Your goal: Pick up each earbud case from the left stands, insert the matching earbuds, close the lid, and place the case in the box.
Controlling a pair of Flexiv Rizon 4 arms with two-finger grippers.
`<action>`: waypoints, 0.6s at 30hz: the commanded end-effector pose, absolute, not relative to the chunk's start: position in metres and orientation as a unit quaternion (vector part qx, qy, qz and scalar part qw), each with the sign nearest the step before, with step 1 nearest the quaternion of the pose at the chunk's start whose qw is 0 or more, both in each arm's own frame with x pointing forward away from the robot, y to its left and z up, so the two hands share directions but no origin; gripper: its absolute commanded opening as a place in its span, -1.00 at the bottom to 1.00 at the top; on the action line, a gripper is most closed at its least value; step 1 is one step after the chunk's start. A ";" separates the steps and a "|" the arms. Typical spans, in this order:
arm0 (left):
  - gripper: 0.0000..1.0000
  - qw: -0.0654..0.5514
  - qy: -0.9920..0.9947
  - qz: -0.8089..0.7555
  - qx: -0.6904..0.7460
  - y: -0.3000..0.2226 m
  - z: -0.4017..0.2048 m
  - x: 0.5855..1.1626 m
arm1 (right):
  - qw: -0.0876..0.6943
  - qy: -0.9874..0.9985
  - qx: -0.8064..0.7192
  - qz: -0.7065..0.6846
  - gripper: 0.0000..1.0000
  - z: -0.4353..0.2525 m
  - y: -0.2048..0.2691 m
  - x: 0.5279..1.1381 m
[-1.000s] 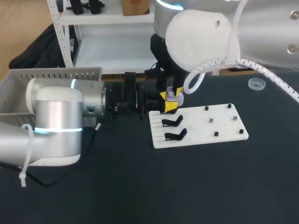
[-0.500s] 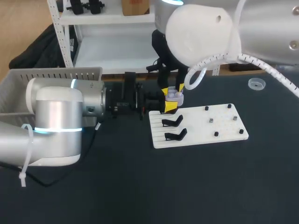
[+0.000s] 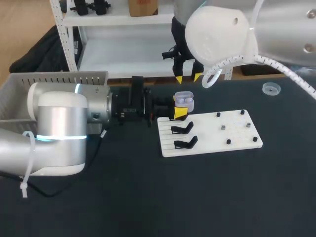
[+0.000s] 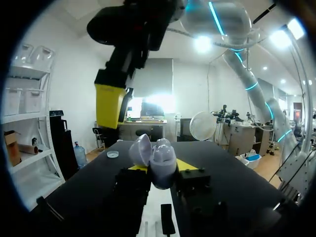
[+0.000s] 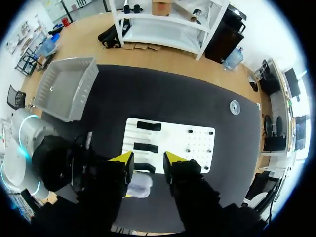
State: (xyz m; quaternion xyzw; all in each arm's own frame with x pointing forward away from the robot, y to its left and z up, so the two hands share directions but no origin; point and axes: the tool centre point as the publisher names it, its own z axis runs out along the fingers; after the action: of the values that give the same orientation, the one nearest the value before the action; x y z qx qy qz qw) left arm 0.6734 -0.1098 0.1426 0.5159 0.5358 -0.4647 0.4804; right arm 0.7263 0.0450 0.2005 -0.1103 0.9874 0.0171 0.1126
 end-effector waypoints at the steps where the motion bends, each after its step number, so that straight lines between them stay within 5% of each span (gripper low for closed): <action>1: -1.00 0.482 0.536 -0.464 0.515 -0.110 0.142 0.673 | 0.089 0.991 -0.100 0.012 -0.24 0.187 0.045 0.751; 18: -1.00 0.482 0.536 -0.464 0.515 -0.110 0.142 0.673 | 0.045 0.995 -0.091 0.015 -0.21 0.165 0.030 0.701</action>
State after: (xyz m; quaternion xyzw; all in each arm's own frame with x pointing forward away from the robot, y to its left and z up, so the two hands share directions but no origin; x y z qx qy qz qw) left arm 0.6734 -0.1098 0.1426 0.5158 0.5358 -0.4647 0.4804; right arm 0.7145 0.0366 0.1636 -0.0925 0.9951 0.0076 0.0340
